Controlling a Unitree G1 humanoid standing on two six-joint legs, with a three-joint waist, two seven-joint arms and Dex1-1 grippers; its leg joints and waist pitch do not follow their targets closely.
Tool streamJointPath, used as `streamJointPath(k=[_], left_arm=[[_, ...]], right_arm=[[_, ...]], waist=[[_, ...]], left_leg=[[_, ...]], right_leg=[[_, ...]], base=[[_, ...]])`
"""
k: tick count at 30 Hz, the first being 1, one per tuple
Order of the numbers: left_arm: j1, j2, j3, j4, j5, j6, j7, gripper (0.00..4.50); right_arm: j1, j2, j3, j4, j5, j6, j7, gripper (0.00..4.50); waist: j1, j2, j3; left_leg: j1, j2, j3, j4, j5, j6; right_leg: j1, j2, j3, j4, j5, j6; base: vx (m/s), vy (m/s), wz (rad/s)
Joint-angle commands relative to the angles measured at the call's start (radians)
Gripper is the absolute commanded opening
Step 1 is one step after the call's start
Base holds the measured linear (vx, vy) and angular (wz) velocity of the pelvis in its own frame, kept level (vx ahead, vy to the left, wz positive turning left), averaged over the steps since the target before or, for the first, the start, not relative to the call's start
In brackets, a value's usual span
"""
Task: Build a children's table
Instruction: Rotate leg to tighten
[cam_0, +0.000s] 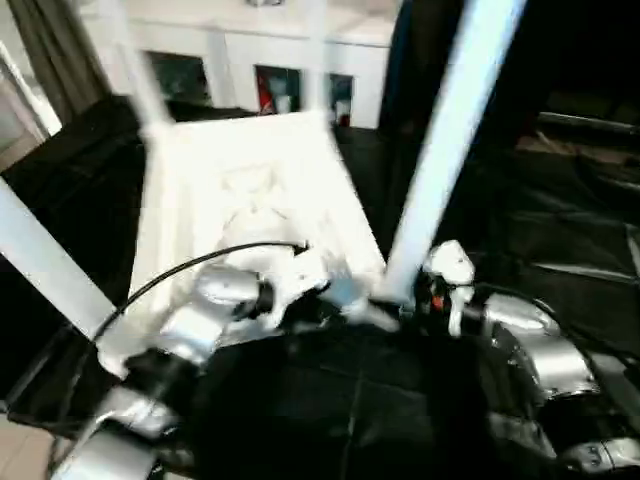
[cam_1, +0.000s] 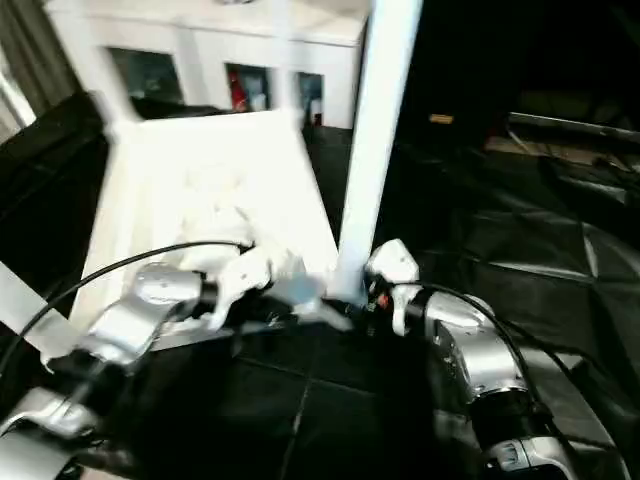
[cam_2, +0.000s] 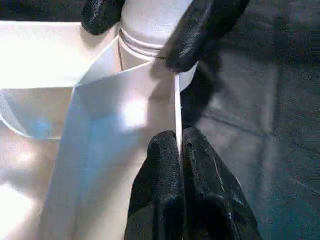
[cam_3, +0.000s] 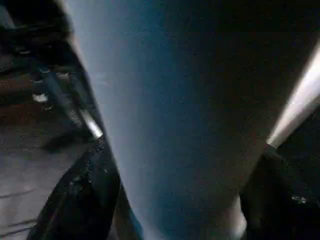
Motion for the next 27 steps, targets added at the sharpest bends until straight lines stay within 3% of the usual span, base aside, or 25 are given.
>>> streamJointPath(k=[1, 6, 13, 17, 18, 20, 23, 27], left_arm=[[0.048, 0.005, -0.068, -0.019, -0.040, 0.024, -0.090, 0.00], [0.063, 0.027, -0.066, -0.047, -0.045, 0.035, -0.113, 0.00], [0.061, 0.026, -0.057, -0.050, -0.042, 0.042, -0.097, 0.00], [0.058, 0.015, -0.050, -0.040, -0.040, 0.038, -0.070, 0.00], [0.049, -0.011, -0.031, -0.018, -0.033, 0.045, -0.011, 0.00], [0.041, -0.025, -0.025, 0.000, -0.020, 0.050, 0.030, 0.00], [0.015, -0.066, -0.012, 0.059, 0.022, 0.061, 0.153, 0.00], [-0.035, -0.151, 0.012, 0.155, 0.071, 0.100, 0.360, 0.00]], right_arm=[[0.005, -0.027, 0.018, -0.029, 0.009, 0.015, 0.070, 3.20], [-0.001, -0.041, 0.019, -0.021, 0.019, 0.024, 0.097, 3.20], [-0.009, -0.029, 0.014, -0.026, 0.050, 0.058, 0.116, 2.74], [0.003, -0.021, 0.008, -0.039, 0.055, 0.061, 0.103, 2.67], [0.003, 0.003, -0.017, -0.022, 0.057, 0.061, 0.042, 2.67], [0.002, 0.016, -0.026, -0.005, 0.047, 0.049, 0.001, 2.66], [0.003, 0.048, -0.029, 0.039, 0.004, 0.038, -0.118, 2.65], [0.006, 0.127, -0.030, 0.090, -0.075, 0.048, -0.355, 2.65]], waist=[[0.002, -0.015, -0.039], [0.003, -0.019, -0.036], [0.003, -0.020, -0.036], [0.003, -0.022, -0.035], [0.003, -0.021, -0.035], [0.000, -0.023, -0.032], [-0.004, -0.025, -0.026], [-0.008, -0.025, -0.023]], left_leg=[[-0.004, 0.020, 0.007, -0.051, -0.150, 0.113], [-0.003, 0.020, 0.010, -0.050, -0.157, 0.107], [-0.002, 0.019, 0.010, -0.049, -0.147, 0.100], [-0.002, 0.018, 0.010, -0.048, -0.144, 0.104], [-0.002, 0.018, 0.010, -0.048, -0.144, 0.102], [-0.002, 0.017, 0.010, -0.050, -0.162, 0.092], [-0.001, 0.015, 0.008, -0.055, -0.213, 0.060], [0.001, 0.012, 0.006, -0.060, -0.243, 0.032]], right_leg=[[0.049, -0.041, 0.019, -0.048, -0.065, -0.267], [0.049, -0.044, 0.019, -0.047, -0.070, -0.271], [0.049, -0.043, 0.020, -0.047, -0.082, -0.261], [0.049, -0.043, 0.020, -0.047, -0.074, -0.264], [0.049, -0.044, 0.020, -0.047, -0.079, -0.263], [0.047, -0.044, 0.022, -0.053, -0.115, -0.255], [0.042, -0.046, 0.022, -0.068, -0.272, -0.207], [0.034, -0.043, 0.025, -0.077, -0.355, -0.165]], base=[[0.000, 0.000, 0.00], [0.000, 0.000, 0.00], [0.000, 0.000, 0.00], [0.000, 0.000, 0.00], [0.000, 0.000, 0.00], [0.000, 0.000, 0.00], [0.000, 0.000, 0.00], [0.000, 0.000, 0.00]])
